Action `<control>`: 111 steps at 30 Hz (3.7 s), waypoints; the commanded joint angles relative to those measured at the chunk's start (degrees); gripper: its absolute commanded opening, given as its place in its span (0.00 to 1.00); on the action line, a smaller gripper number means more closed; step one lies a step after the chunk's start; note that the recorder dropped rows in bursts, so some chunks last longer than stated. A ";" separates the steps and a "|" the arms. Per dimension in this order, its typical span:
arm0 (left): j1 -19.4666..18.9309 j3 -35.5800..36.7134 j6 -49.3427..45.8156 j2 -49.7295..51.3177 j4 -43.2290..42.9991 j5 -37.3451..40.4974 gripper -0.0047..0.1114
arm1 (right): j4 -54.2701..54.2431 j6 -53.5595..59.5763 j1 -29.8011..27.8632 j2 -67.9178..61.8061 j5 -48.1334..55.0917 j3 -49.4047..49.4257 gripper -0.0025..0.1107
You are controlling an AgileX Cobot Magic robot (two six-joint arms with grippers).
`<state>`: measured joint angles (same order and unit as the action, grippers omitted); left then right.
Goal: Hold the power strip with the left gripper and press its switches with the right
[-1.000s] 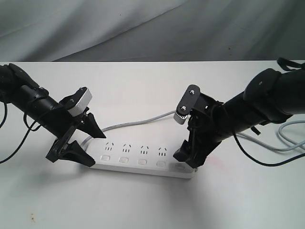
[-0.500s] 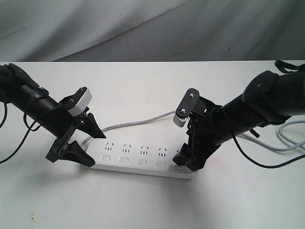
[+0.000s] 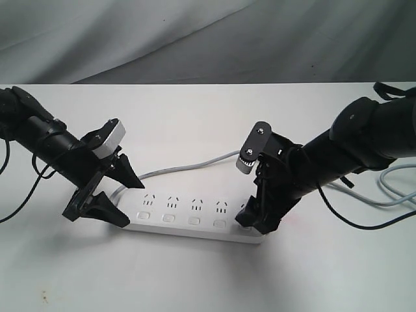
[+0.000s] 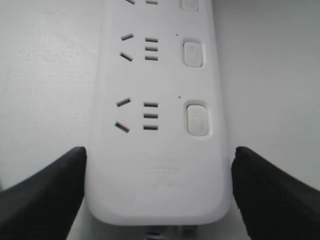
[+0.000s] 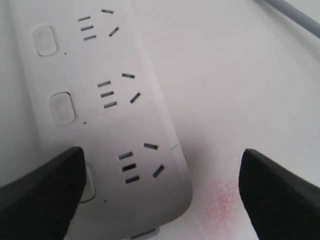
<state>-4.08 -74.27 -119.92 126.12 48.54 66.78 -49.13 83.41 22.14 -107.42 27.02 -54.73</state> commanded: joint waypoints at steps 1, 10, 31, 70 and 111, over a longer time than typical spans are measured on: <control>0.04 -0.36 -0.02 -0.10 0.42 0.45 0.24 | 1.27 -0.81 -0.31 -0.31 -0.81 0.33 0.70; 0.04 -0.36 -0.02 -0.10 0.42 0.45 0.24 | 7.91 -5.46 -0.31 -0.43 -0.58 0.33 0.70; 0.04 -0.36 -0.02 -0.10 0.42 0.45 0.24 | 6.53 -18.64 -2.95 23.51 -10.26 0.23 0.70; 0.04 -0.36 -0.02 -0.10 0.42 0.45 0.24 | 6.58 -38.67 -16.28 68.31 0.91 0.23 0.02; 0.04 -0.36 -0.02 -0.10 0.42 0.45 0.24 | 45.49 -85.23 -22.05 91.80 -6.66 33.11 0.02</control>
<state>-4.08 -74.27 -119.92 126.12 48.44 66.78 -6.53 -1.46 2.09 -17.76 21.52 -24.58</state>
